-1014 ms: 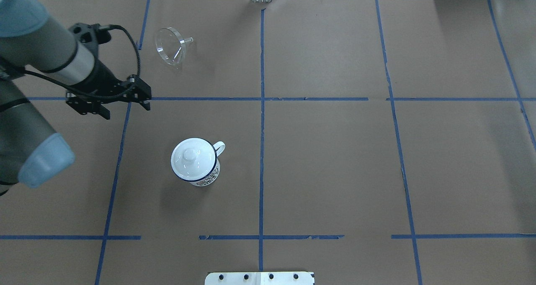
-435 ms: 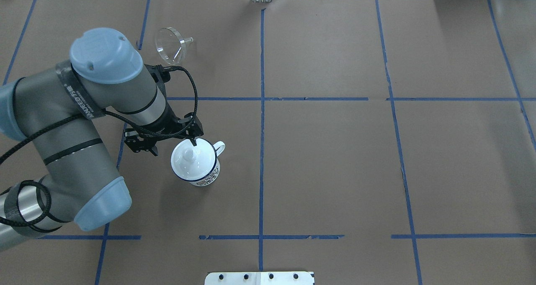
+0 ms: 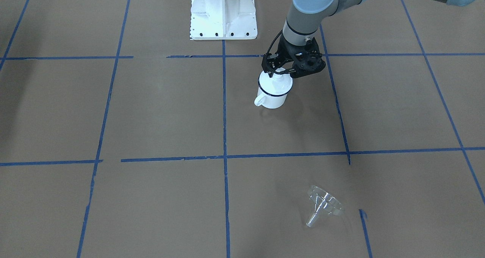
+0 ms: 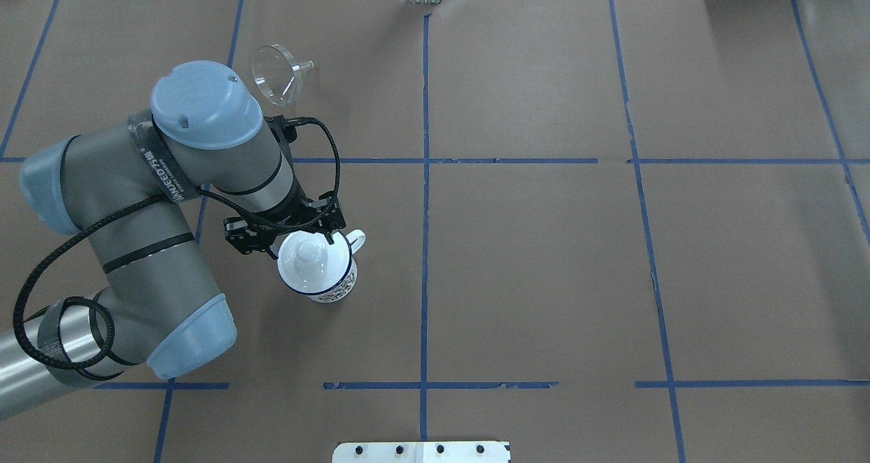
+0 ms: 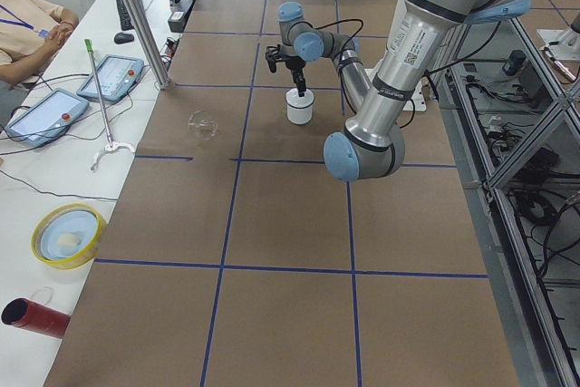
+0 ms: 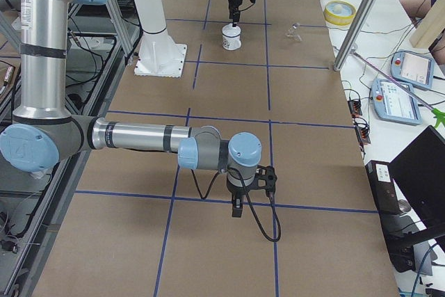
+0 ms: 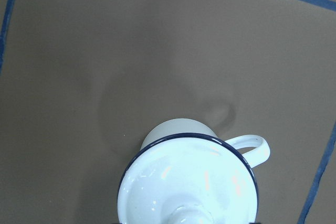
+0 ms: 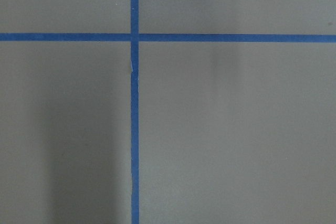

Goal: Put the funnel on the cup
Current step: 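Move the left gripper over the white mug and lower onto its lid, then close the left gripper on the white lid's knob, then lift the lid off the mug and lower it beside the mug, then open the left gripper and raise it off the lid, then move the left gripper to the glass funnel farther from the robot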

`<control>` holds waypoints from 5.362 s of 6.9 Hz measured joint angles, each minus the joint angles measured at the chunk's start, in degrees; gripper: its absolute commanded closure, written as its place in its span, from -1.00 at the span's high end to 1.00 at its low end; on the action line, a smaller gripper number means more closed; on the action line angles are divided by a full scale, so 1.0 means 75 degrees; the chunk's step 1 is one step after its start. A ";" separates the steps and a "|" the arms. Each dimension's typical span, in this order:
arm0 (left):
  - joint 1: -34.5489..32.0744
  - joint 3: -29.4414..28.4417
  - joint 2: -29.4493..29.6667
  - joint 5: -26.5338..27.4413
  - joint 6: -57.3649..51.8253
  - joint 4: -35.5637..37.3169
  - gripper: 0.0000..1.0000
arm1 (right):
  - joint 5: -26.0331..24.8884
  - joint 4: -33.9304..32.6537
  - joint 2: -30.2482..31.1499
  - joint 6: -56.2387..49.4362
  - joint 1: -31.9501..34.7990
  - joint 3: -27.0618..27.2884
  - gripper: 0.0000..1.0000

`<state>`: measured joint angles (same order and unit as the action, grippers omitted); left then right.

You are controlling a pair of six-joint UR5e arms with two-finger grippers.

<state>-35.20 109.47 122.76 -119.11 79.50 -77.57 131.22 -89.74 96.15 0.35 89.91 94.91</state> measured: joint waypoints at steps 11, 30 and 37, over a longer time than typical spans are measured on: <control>-0.0437 0.0747 -0.0050 0.0002 0.0137 0.0323 -1.00 | 0.0000 0.0000 0.0000 0.0000 0.0000 0.0002 1.00; -0.2047 -0.0983 -0.2333 -0.0473 0.1031 -0.4301 0.98 | 0.0000 0.0000 0.0000 0.0000 0.0000 0.0002 1.00; -0.2658 -0.4136 -0.0918 0.1303 0.4624 -0.9198 0.96 | 0.0000 0.0000 0.0000 0.0000 0.0000 0.0000 1.00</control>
<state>-55.14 78.45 115.88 -109.34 114.18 -146.56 131.22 -89.74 96.15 0.35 89.91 94.91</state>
